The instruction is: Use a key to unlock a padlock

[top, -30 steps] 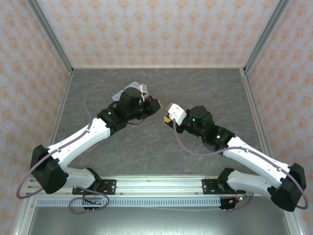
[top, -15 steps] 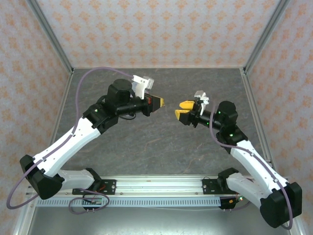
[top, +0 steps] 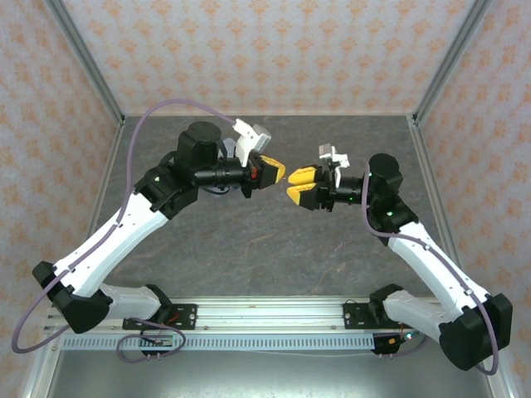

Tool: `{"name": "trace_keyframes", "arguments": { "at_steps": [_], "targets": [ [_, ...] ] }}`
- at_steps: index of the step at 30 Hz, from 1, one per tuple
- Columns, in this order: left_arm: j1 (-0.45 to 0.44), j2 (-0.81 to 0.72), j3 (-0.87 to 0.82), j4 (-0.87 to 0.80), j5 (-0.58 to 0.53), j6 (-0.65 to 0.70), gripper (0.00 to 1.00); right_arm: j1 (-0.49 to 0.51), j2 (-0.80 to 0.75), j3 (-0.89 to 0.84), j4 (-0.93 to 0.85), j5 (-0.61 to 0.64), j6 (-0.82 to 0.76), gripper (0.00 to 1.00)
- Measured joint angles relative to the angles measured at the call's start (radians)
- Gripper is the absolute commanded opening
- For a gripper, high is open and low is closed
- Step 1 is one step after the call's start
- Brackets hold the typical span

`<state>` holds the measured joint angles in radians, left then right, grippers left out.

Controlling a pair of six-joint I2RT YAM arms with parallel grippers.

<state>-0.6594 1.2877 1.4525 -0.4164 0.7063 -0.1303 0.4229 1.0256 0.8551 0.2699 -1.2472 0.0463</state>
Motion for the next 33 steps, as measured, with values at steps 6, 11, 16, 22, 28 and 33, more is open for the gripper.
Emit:
{"name": "trace_keyframes", "arguments": {
  "at_steps": [6, 11, 16, 22, 28, 33],
  "targets": [
    [0.0, 0.031, 0.011, -0.029, 0.02, 0.02, 0.0, 0.027, 0.041, 0.031, -0.008, -0.01, -0.022, 0.35],
    [0.0, 0.031, 0.011, -0.039, 0.027, 0.024, 0.0, 0.035, 0.051, 0.041, -0.024, -0.007, -0.033, 0.27],
    [0.0, 0.031, 0.011, -0.042, 0.039, 0.024, 0.0, 0.035, 0.051, 0.043, -0.042, 0.003, -0.056, 0.19],
    [0.0, 0.031, 0.011, -0.046, 0.046, 0.027, 0.0, 0.035, 0.051, 0.044, -0.052, 0.016, -0.066, 0.11],
    [0.0, 0.03, 0.011, -0.054, 0.045, 0.029, 0.0, 0.035, 0.051, 0.044, -0.061, 0.02, -0.068, 0.09],
    [0.0, 0.03, 0.011, -0.06, 0.045, 0.035, 0.0, 0.037, 0.049, 0.044, -0.069, 0.02, -0.072, 0.15]
  ]
}}
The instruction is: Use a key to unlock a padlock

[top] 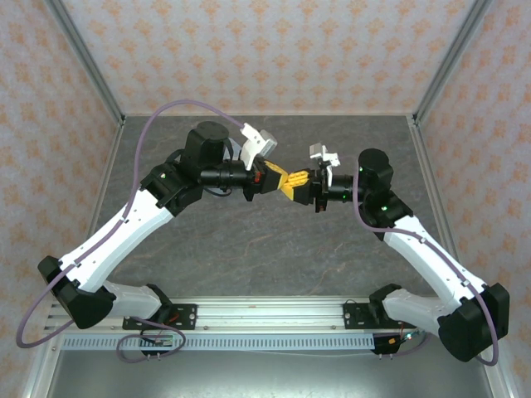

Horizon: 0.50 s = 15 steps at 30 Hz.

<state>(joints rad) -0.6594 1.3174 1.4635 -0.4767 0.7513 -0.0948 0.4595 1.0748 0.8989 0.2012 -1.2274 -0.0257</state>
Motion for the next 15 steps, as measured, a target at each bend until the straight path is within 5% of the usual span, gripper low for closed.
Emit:
{"name": "trace_keyframes", "arguments": {
  "at_steps": [8, 15],
  "targets": [
    [0.0, 0.0, 0.0, -0.008, -0.002, 0.014, 0.0, 0.0, -0.01, 0.0, -0.01, 0.0, -0.003, 0.16],
    [0.0, 0.0, 0.0, -0.02, 0.0, 0.018, 0.0, 0.0, -0.01, 0.002, -0.03, 0.005, -0.016, 0.0]
  ]
}}
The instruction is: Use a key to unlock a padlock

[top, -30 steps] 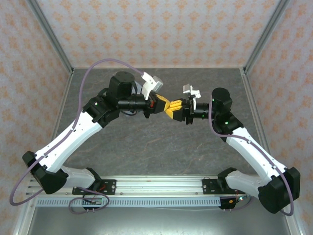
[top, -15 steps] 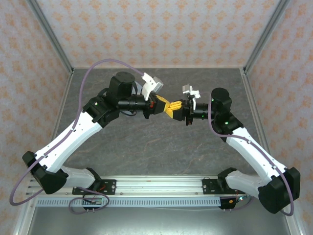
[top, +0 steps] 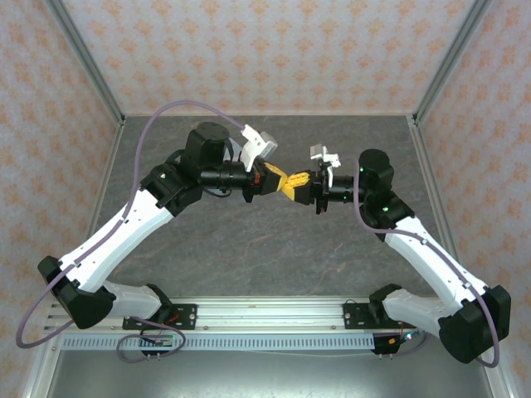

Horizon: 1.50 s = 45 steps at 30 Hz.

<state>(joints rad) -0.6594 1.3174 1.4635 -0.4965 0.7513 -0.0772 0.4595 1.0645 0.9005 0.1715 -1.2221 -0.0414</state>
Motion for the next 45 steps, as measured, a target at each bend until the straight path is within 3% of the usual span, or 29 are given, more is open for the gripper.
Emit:
{"name": "trace_keyframes", "arguments": {
  "at_steps": [4, 8, 16, 19, 28, 36, 45],
  "targets": [
    [0.0, 0.0, 0.0, -0.006, 0.0, 0.0, 0.01, 0.0, -0.001, 0.0, -0.011, 0.003, -0.006, 0.0],
    [-0.002, 0.0, 0.0, -0.01, -0.013, 0.0, 0.24, 0.0, -0.004, 0.002, -0.029, 0.006, -0.021, 0.0],
    [0.001, -0.018, -0.015, -0.008, -0.145, -0.029, 0.64, 0.0, -0.04, 0.0, -0.146, 0.089, -0.087, 0.0],
    [0.015, -0.04, -0.021, -0.007, -0.228, -0.061, 0.72, 0.0, -0.074, -0.033, -0.153, 0.146, -0.088, 0.0],
    [0.19, 0.027, -0.025, -0.01, -0.486, -0.248, 0.74, 0.001, -0.192, -0.212, -0.153, 0.395, -0.024, 0.0],
    [0.255, 0.34, 0.048, -0.106, -0.631, -0.311, 0.75, 0.001, -0.313, -0.349, -0.147, 0.605, 0.097, 0.0],
    [0.277, 0.615, 0.268, -0.151, -0.698, -0.315, 0.75, 0.001, -0.409, -0.419, -0.158, 0.756, 0.176, 0.0]
  ]
}}
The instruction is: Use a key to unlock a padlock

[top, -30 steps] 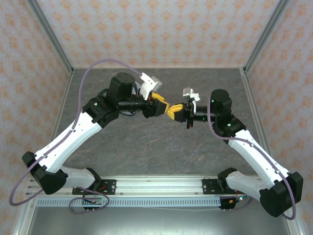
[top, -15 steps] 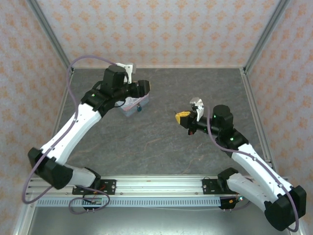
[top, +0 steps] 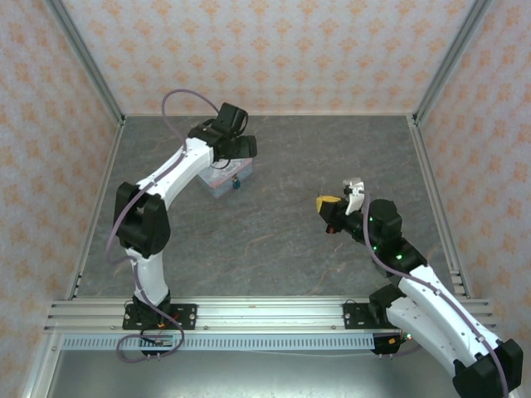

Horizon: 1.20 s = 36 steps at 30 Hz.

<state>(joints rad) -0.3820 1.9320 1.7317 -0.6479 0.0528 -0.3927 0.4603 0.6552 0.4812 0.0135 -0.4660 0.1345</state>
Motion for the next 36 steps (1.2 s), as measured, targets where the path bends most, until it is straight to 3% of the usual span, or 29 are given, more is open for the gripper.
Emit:
{"name": "trace_keyframes", "arguments": {
  "at_steps": [9, 14, 21, 27, 36],
  "targets": [
    [0.005, 0.246, 0.19, -0.029, -0.009, -0.002, 0.73, 0.0, -0.005, -0.003, -0.018, 0.026, 0.008, 0.0],
    [0.005, 0.308, 0.24, -0.055, -0.006, 0.0, 0.67, 0.0, -0.006, -0.003, -0.028, 0.027, 0.008, 0.0],
    [0.016, 0.305, 0.229, -0.05, 0.04, 0.001, 0.59, 0.0, -0.008, -0.003, -0.047, 0.057, 0.008, 0.0],
    [0.011, 0.218, 0.083, 0.025, 0.071, 0.006, 0.55, 0.0, -0.01, -0.003, -0.084, 0.086, 0.008, 0.0],
    [-0.098, 0.094, -0.083, 0.032, 0.108, 0.04, 0.48, -0.017, -0.01, -0.003, -0.119, 0.111, 0.026, 0.0]
  ]
}}
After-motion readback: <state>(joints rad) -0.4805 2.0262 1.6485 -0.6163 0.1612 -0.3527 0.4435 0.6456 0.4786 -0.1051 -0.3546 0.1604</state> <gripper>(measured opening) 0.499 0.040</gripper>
